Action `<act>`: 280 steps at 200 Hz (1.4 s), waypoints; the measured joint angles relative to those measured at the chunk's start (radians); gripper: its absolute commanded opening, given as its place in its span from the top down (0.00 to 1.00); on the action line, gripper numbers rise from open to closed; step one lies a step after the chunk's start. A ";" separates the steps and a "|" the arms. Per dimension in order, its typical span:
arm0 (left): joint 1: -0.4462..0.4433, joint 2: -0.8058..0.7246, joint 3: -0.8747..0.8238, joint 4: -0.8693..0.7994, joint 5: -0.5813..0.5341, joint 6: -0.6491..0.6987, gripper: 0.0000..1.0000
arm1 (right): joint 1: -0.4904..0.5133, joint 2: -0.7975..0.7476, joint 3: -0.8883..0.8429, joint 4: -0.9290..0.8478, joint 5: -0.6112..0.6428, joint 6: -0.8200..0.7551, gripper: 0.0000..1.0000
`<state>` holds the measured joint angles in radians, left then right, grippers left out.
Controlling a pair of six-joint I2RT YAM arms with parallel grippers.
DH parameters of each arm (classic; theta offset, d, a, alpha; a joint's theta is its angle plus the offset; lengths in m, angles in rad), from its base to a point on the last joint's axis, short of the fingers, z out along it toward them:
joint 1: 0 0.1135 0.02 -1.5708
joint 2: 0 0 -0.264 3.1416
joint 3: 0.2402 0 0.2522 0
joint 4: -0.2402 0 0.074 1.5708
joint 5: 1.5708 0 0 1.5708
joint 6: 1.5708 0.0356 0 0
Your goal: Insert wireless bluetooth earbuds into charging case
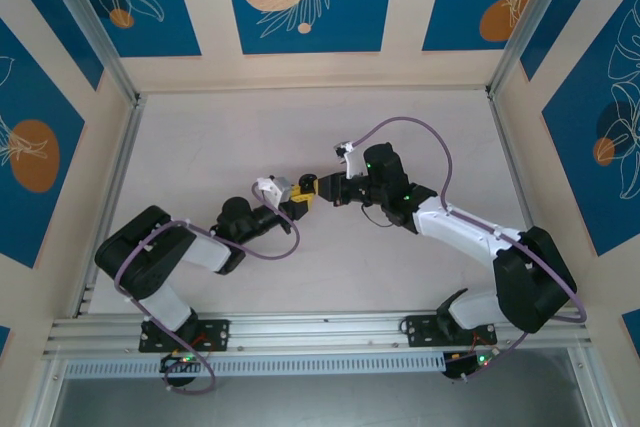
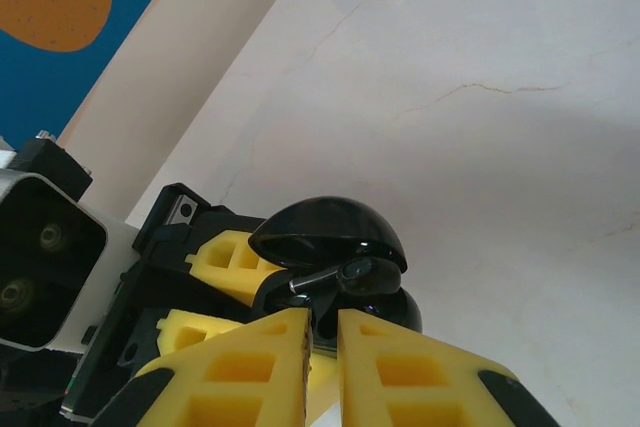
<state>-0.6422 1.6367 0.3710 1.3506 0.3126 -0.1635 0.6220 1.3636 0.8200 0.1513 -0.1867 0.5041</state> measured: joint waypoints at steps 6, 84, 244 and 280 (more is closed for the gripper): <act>0.000 0.000 0.000 0.000 0.000 0.000 0.87 | 0.000 -0.001 0.000 -0.005 0.000 -0.004 0.83; 0.000 0.000 -0.010 0.003 0.000 0.032 0.87 | -0.005 -0.067 0.002 -0.053 -0.008 0.021 0.65; 0.000 -0.006 -0.010 0.003 0.000 0.042 0.87 | -0.055 0.054 0.167 -0.295 -0.059 0.106 0.58; 0.000 -0.007 -0.010 0.003 0.000 0.042 0.87 | -0.054 0.081 0.190 -0.293 -0.079 0.106 0.56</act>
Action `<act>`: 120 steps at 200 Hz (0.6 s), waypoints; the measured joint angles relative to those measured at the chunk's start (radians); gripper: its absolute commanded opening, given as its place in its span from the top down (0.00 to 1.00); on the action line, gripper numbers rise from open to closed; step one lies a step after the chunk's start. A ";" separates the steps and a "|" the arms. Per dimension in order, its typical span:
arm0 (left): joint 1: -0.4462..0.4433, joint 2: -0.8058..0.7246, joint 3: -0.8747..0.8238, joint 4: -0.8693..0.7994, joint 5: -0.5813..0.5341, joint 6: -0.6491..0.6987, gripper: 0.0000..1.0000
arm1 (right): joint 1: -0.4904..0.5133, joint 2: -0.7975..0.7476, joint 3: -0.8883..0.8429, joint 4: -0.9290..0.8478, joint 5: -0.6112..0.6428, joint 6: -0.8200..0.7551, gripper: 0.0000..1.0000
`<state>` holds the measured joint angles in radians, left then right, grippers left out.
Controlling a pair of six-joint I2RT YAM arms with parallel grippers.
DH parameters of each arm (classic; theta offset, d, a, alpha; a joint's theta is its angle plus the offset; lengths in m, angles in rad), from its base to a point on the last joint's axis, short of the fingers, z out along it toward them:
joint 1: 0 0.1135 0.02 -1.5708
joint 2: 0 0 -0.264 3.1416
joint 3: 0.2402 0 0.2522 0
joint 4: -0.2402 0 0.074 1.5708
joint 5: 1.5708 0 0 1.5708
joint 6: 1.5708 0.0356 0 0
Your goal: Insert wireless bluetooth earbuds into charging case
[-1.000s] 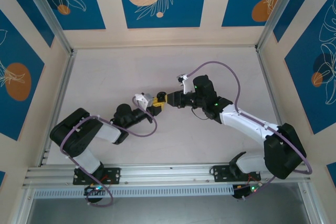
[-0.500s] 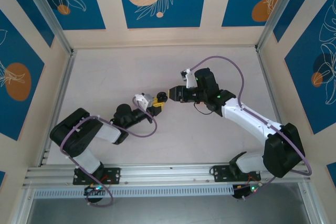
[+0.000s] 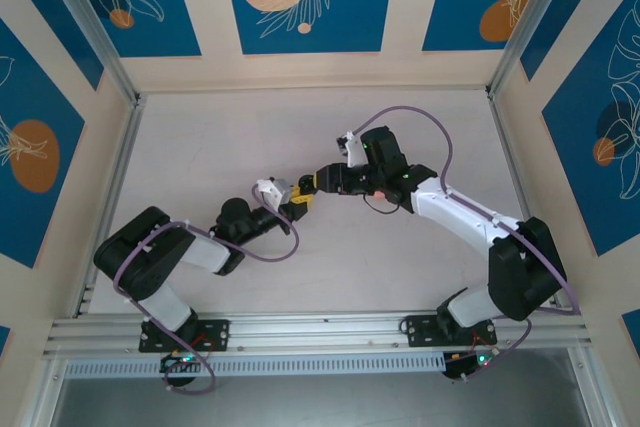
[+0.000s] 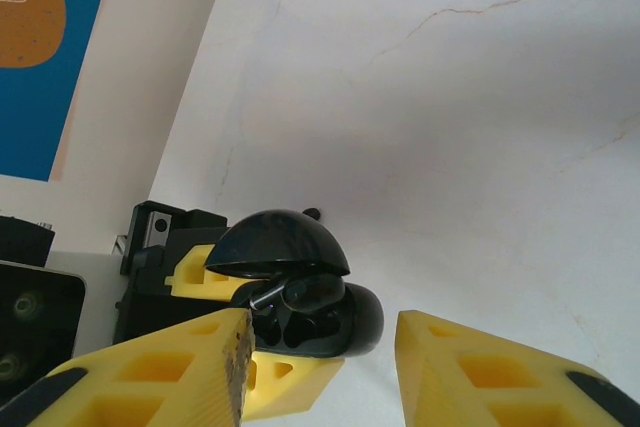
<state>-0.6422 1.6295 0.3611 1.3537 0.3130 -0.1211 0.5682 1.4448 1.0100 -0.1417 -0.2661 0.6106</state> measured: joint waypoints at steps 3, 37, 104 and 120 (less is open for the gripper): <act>0.000 0.000 0.000 0.000 0.000 0.000 0.87 | 0.000 0.002 0.002 0.000 -0.001 0.000 0.56; 0.000 0.000 0.000 0.000 0.000 0.000 0.87 | 0.001 0.015 0.006 0.007 -0.008 0.000 0.56; 0.000 -0.014 0.000 -0.003 0.000 0.000 0.87 | 0.002 0.039 0.017 0.018 -0.014 0.000 0.64; 0.000 -0.019 0.000 -0.005 0.000 0.000 0.87 | 0.002 0.041 0.019 0.019 -0.016 0.000 0.66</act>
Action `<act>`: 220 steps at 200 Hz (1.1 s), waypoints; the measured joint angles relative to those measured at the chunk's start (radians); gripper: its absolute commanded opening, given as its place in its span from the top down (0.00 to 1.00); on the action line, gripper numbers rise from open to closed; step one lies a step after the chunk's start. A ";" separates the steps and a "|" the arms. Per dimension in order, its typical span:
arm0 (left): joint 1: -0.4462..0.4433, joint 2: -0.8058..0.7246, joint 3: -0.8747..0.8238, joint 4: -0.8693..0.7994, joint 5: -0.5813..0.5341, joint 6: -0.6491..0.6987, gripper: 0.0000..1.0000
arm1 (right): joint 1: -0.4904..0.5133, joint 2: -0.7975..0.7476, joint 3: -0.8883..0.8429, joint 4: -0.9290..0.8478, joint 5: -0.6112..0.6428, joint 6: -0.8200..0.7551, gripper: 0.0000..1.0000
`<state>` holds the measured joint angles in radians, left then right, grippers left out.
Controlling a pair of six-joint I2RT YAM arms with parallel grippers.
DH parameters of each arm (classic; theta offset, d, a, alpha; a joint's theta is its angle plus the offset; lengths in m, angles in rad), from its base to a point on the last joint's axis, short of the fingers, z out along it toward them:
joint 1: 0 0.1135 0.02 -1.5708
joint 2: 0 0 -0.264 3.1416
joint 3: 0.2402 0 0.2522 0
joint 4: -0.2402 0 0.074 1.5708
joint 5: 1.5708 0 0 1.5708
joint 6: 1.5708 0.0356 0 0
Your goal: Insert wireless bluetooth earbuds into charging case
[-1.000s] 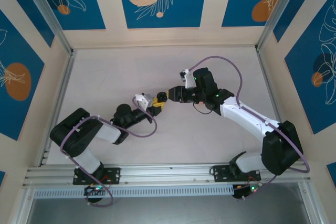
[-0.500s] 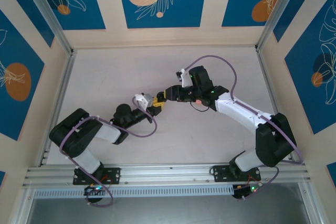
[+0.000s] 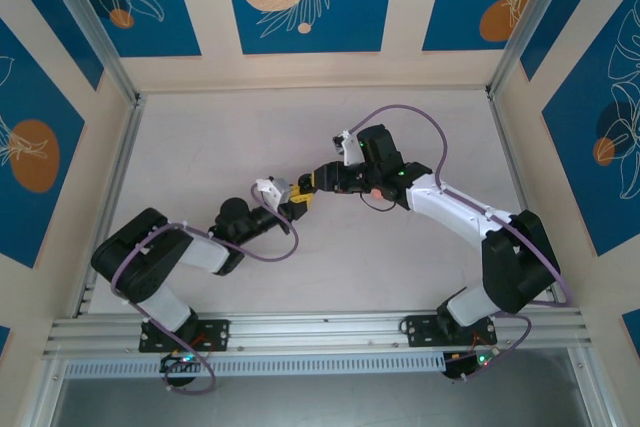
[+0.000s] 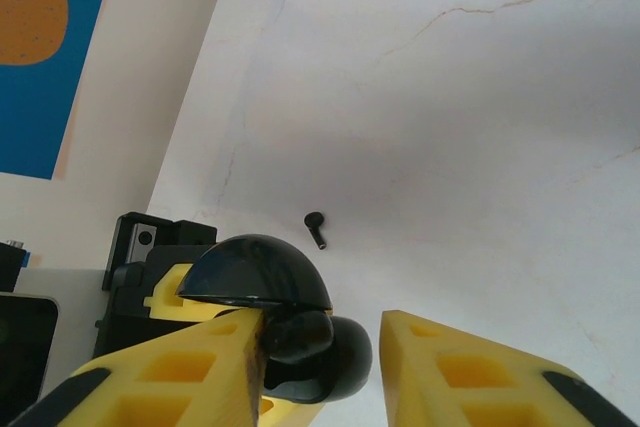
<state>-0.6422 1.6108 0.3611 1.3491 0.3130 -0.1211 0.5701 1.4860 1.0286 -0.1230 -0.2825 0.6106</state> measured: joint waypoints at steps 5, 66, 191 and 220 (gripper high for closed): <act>0.000 0.000 0.000 0.000 0.000 0.000 0.87 | 0.000 0.000 0.000 0.000 0.000 0.000 0.67; 0.000 -0.015 0.000 -0.024 0.000 0.013 0.88 | 0.000 0.001 0.002 0.003 -0.006 -0.001 0.78; 0.000 -0.026 -0.011 -0.057 -0.001 0.050 0.87 | 0.005 -0.112 0.011 -0.139 0.048 -0.230 0.83; 0.000 -0.052 -0.046 -0.079 -0.005 0.061 0.87 | 0.003 -0.109 0.056 -0.300 0.068 -0.378 0.82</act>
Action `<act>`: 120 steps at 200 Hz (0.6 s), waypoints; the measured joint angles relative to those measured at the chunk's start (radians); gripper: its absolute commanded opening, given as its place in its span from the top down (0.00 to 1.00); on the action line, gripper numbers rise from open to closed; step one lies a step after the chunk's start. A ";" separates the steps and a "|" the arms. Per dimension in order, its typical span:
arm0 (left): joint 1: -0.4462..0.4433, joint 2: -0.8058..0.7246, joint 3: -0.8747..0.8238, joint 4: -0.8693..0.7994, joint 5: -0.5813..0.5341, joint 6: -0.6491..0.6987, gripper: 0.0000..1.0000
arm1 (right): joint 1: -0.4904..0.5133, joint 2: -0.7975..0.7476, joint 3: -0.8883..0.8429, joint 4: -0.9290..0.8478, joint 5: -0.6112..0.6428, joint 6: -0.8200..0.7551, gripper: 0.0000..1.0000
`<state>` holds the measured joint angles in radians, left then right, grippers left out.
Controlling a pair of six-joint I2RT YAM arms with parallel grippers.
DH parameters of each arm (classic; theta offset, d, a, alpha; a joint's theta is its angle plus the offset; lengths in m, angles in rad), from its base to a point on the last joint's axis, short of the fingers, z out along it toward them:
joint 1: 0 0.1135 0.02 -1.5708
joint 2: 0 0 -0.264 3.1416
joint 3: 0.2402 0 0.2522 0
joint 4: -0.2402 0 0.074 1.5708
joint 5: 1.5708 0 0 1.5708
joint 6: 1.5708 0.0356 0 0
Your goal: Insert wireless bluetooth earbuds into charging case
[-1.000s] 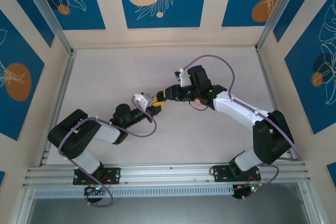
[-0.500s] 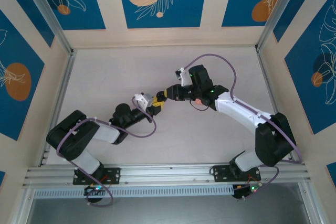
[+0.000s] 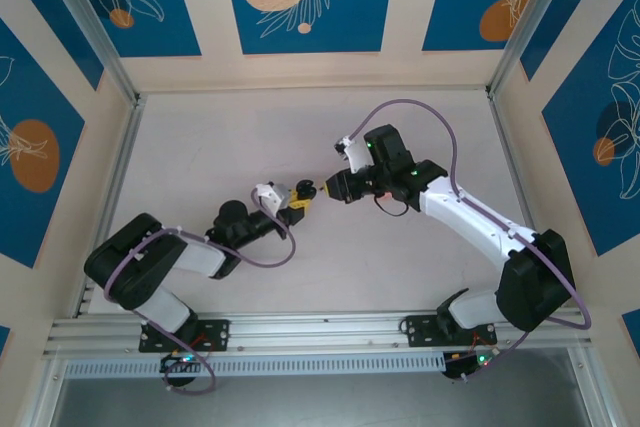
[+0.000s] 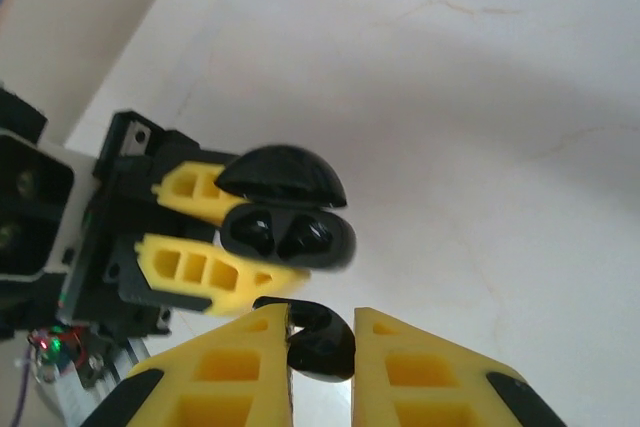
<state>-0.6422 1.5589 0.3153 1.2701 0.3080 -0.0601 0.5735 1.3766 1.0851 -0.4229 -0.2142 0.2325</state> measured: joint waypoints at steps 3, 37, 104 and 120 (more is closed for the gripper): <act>0.000 -0.004 -0.004 -0.003 -0.002 0.002 0.87 | 0.000 0.002 0.006 -0.018 0.004 -0.018 0.82; 0.000 -0.063 -0.042 -0.053 -0.021 0.027 0.87 | 0.000 0.046 0.072 -0.199 0.051 -0.185 0.83; 0.000 -0.258 -0.061 -0.249 -0.049 0.093 0.87 | 0.061 0.275 0.100 -0.439 0.198 -0.376 0.83; 0.000 -0.299 -0.064 -0.298 -0.056 0.103 0.87 | 0.082 0.344 0.117 -0.477 0.234 -0.404 0.83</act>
<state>-0.6422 1.2594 0.2508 0.9726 0.2516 0.0425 0.6552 1.7206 1.2026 -0.8997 0.0200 -0.1715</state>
